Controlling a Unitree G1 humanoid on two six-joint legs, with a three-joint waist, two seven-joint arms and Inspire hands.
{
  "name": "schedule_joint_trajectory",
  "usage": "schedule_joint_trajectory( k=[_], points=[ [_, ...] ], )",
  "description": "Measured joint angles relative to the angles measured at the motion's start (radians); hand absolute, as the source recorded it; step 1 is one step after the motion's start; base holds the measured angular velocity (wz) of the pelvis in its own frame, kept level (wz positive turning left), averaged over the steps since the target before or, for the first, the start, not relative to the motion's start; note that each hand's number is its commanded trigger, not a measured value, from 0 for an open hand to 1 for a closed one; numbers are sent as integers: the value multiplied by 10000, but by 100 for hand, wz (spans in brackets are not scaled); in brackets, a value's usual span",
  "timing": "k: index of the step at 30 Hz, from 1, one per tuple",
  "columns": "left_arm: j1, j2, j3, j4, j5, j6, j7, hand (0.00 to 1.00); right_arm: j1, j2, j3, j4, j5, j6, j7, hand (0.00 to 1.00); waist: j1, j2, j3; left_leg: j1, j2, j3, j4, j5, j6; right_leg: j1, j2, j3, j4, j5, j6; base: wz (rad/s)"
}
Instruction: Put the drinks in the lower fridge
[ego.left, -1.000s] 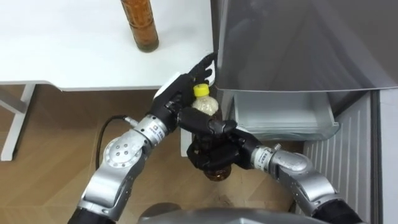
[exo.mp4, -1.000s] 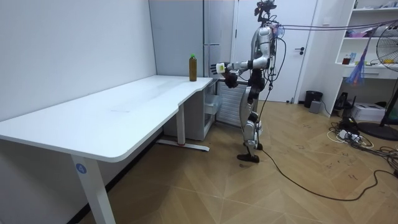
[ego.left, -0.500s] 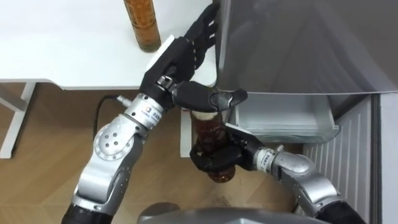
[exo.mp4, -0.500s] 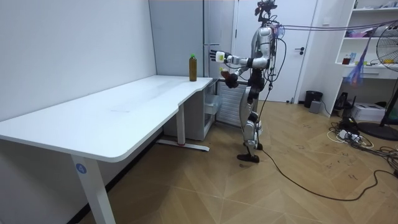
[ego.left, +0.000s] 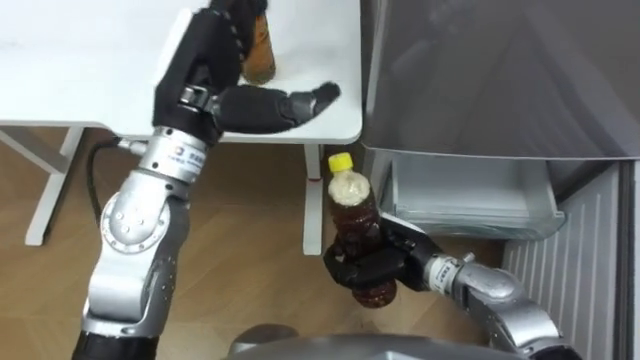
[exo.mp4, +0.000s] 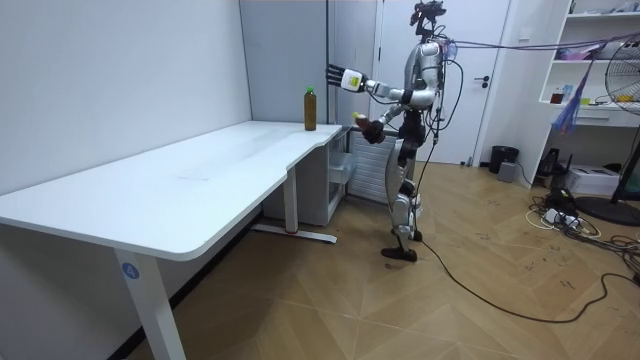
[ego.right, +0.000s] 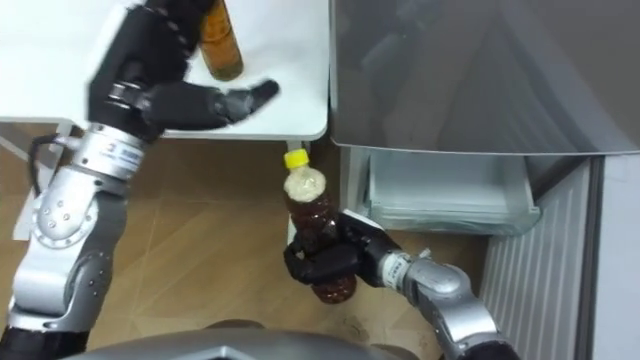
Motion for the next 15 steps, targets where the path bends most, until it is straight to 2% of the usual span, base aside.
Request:
schedule_joint_trajectory(
  k=[2, 8, 12, 15],
  points=[
    [188, -11, 684, -43, 357, -215, 568, 0, 214, -14, -368, 22, 1, -123, -36, 100, 119, 2, 0, 164, -10, -83, -70, 39, -13, 141, 8, -6, -71, 0, 0, 4],
    [421, -91, 2073, -43, 355, -544, 2252, 0, 716, -19, -829, 15, -25, -168, -46, 100, 550, 2, -2, 330, -18, -125, -195, 46, -26, 302, 28, -25, -161, -6, 10, 1],
    [546, -102, 2595, -6, 374, -660, 3251, 0, 752, 14, -847, 16, -92, -168, -42, 100, 728, -6, -3, 341, -24, -147, -307, 46, -27, 299, 31, -36, -163, -8, 12, 0],
    [844, -87, 2724, 594, 390, -1015, 4055, 0, 782, 51, -830, 16, -328, -168, -162, 100, 846, -6, -9, 437, -27, -139, -310, 48, -27, 326, 32, 5, -161, -9, 13, -1]
  ],
)
